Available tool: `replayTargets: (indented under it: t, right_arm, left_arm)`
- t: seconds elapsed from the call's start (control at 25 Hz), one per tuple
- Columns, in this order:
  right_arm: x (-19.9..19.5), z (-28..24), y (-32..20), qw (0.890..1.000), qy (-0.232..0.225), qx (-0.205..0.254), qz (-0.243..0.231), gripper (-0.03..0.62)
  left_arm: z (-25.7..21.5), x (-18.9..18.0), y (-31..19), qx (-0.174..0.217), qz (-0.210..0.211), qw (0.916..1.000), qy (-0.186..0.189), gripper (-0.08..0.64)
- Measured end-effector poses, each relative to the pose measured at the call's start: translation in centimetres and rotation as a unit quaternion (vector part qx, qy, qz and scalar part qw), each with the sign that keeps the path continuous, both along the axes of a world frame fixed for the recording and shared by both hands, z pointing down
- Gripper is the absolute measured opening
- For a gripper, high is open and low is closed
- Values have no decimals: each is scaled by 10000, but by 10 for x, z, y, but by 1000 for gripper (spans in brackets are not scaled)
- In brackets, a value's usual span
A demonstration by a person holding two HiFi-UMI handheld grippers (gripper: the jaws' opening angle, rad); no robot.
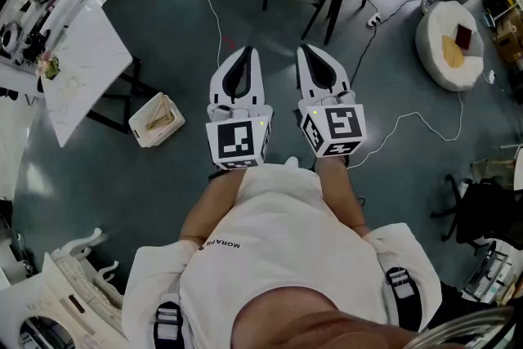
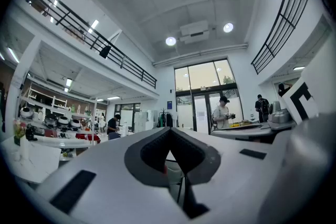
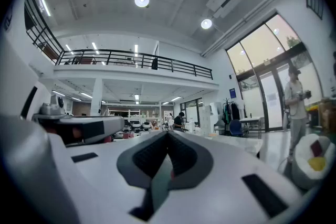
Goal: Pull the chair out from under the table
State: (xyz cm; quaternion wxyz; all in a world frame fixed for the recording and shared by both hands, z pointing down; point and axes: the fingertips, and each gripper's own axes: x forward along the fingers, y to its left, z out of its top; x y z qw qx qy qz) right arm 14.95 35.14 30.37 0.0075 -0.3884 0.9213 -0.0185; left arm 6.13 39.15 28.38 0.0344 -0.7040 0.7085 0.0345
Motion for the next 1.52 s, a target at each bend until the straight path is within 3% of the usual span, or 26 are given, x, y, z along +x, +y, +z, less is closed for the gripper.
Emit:
replayTargets:
  t: [0.32, 0.6, 0.96, 1.2, 1.52]
  right_arm:
    - [8, 5, -9, 10000, -16, -19, -16, 12]
    - [37, 10, -30, 9998, -99, -169, -24, 12]
    - [54, 29, -59, 9992, -127, -344, -175, 14]
    - [19, 51, -109, 9986, -62, -491, -198, 14]
    - [-54, 52, -226, 9986, 45, -487, 196, 14]
  left_arm:
    - [8, 9, -11, -61, 4, 10000, 55, 5]
    - [11, 37, -29, -123, -40, 9999, 37, 5]
    - [40, 58, -57, -391, -79, 9992, -17, 5]
    - [65, 24, -108, -537, -67, 9985, 16, 5]
    - [68, -51, -233, -490, 291, 9983, 113, 5]
